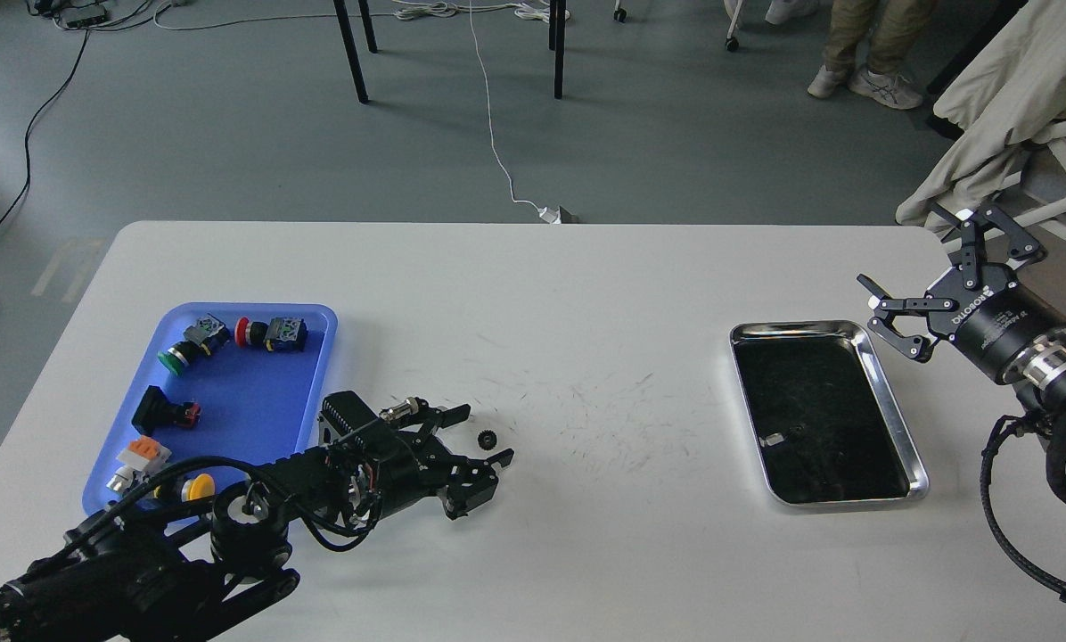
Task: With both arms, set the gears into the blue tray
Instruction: 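Reach the left gripper to the black part at table center, then grasp and lift the black part with the left gripper, then carry the black part into the blue tray and release it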
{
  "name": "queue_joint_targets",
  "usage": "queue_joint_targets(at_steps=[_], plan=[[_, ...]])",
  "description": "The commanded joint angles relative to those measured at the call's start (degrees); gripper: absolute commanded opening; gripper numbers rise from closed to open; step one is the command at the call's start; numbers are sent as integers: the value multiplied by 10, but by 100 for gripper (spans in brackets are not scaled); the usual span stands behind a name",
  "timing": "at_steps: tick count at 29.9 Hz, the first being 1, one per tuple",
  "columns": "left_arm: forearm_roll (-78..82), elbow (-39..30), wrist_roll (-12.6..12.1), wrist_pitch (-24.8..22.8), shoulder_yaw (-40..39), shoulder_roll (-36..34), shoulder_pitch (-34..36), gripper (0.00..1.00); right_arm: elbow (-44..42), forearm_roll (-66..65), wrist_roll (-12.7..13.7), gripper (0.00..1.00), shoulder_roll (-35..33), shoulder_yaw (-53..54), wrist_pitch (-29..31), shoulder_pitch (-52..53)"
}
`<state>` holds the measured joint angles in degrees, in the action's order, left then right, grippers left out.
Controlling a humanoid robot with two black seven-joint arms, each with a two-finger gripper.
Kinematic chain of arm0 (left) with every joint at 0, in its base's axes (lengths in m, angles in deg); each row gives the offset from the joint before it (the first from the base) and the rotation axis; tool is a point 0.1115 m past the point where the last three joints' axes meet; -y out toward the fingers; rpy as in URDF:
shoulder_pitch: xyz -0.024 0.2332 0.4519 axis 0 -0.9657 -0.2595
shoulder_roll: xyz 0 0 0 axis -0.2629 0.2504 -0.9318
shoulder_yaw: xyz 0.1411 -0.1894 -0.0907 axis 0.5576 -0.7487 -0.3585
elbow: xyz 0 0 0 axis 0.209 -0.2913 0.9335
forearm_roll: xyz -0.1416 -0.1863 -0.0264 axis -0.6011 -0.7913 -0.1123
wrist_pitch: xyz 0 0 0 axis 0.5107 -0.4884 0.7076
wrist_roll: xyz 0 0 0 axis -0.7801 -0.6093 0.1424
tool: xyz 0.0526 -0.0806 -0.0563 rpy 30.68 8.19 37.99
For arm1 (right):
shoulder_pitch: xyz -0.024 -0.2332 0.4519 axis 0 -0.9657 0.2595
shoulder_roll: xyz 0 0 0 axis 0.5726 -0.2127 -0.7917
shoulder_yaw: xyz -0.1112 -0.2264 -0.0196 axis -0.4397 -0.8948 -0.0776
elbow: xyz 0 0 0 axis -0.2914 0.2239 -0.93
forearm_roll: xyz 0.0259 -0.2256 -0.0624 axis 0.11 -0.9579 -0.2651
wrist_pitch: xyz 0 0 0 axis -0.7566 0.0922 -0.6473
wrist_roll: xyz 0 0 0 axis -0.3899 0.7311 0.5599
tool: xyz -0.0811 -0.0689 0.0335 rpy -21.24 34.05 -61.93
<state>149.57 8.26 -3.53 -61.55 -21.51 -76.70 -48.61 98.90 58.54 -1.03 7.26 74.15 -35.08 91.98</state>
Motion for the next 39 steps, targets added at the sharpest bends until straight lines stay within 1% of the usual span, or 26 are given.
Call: queue_joint_targets(at_steps=[1, 2, 4, 6, 7, 14, 16, 21, 25, 29, 34, 39], plan=[[0, 1, -1, -1, 1, 0, -1, 37, -3, 0, 0, 98, 2, 0, 0, 0], [0, 1, 0, -1, 1, 1, -1, 33, -4, 0, 0, 98, 2, 0, 0, 0], [0, 1, 0, -1, 1, 1, -4, 16, -4, 0, 0, 98, 2, 0, 0, 0], [0, 1, 2, 0, 1, 1, -8, 9, -4, 0, 0, 98, 2, 0, 0, 0], [0, 0, 4, 0, 1, 1, -8, 7, -4, 0, 0, 98, 2, 0, 0, 0], [0, -14, 5, 8, -7, -6, -1, 5, -4, 0, 0, 98, 3, 4, 0, 0], [0, -27, 5, 15, -11, -19, 3, 5, -4, 0, 0, 98, 4, 4, 0, 0], [0, -79, 2, 15, -34, -59, 27, 5, -3, 0, 0, 98, 4, 9, 0, 1], [-8, -102, 4, 15, -54, -90, 51, 5, -4, -1, 1, 98, 4, 14, 0, 2], [-44, -106, 7, 14, -81, -110, 56, 5, -10, -1, 2, 98, 6, 15, 0, 5], [-103, -106, 10, 12, -81, -141, 83, 5, -10, -1, 2, 98, 12, 33, 0, 9], [-151, -105, 13, 12, -82, -174, 112, 5, -10, -1, 8, 98, 12, 45, 0, 10]])
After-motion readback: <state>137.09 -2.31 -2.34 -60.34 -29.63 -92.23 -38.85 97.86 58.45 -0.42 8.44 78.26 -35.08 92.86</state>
